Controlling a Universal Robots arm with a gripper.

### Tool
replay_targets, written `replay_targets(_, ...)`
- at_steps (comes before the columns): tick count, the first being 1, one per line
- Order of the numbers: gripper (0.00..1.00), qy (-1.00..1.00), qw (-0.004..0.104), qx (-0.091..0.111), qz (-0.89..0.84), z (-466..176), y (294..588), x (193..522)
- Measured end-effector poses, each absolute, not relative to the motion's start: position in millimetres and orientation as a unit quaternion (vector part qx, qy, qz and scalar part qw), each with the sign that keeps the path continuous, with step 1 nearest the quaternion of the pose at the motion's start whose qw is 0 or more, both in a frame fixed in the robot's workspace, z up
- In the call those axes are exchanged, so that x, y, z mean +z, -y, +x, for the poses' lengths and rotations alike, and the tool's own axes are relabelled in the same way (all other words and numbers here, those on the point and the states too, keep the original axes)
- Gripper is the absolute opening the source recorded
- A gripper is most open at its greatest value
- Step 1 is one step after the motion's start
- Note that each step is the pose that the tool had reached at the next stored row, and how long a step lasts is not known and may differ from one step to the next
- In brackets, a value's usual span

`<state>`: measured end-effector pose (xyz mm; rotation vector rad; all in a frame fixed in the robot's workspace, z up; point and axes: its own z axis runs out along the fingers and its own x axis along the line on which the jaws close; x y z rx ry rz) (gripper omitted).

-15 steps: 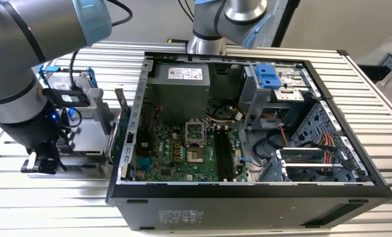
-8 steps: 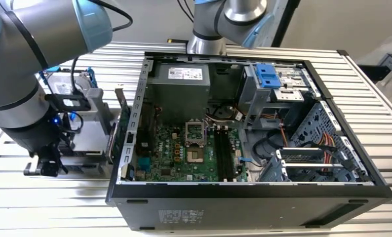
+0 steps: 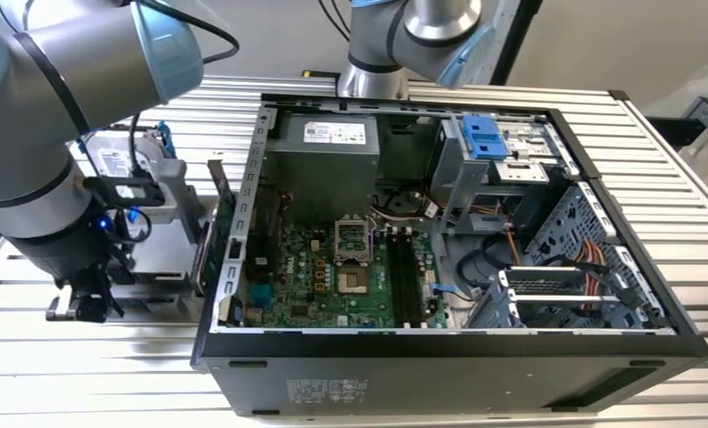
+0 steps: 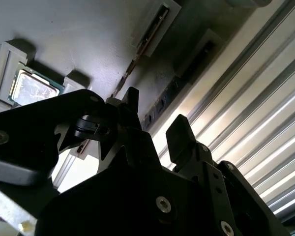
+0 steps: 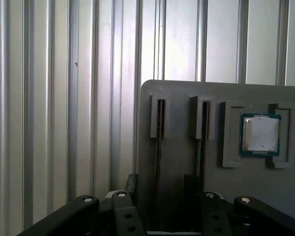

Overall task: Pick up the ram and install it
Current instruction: 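Pick up the ram and move it above insertion slot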

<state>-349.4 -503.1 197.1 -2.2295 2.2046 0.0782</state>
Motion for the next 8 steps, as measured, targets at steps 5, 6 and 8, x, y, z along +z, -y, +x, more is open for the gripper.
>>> replay_targets(5,1.0,-0.703,0.003,0.025,-0.711,-350.7,503.2,193.7)
replay_targets(6,1.0,-0.703,0.003,0.025,-0.711,-351.0,503.2,193.1)
replay_targets(8,1.0,-0.703,0.003,0.025,-0.711,-351.6,503.1,191.9)
